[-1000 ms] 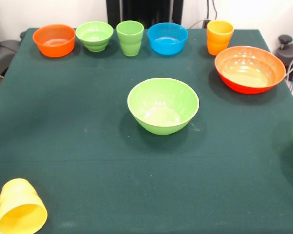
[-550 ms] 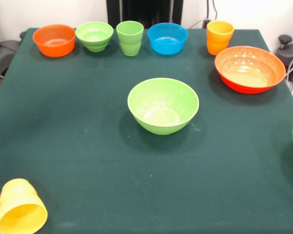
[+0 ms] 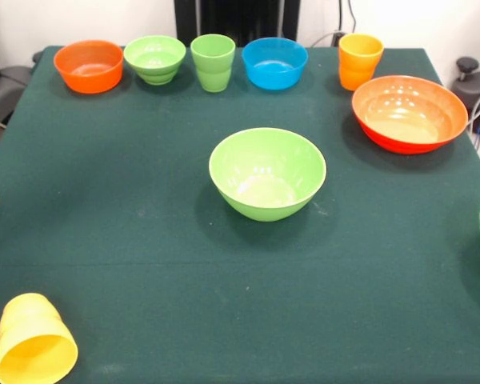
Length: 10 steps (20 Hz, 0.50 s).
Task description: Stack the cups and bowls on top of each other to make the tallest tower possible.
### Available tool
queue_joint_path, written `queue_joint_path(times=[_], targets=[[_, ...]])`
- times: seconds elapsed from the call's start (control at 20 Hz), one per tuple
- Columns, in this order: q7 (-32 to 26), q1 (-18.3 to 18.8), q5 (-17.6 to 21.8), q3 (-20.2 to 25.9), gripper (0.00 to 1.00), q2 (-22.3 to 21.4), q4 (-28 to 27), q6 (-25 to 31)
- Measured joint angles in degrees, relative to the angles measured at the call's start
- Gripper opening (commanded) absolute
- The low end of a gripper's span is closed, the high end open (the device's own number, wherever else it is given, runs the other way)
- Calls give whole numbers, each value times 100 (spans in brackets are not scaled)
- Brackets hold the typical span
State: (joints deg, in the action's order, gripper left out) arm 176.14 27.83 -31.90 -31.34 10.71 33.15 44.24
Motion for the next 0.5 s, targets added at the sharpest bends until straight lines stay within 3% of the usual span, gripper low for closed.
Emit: queue_joint_path(times=[0.5], targets=[[0, -89, 377, 13, 0, -38, 3, -147]])
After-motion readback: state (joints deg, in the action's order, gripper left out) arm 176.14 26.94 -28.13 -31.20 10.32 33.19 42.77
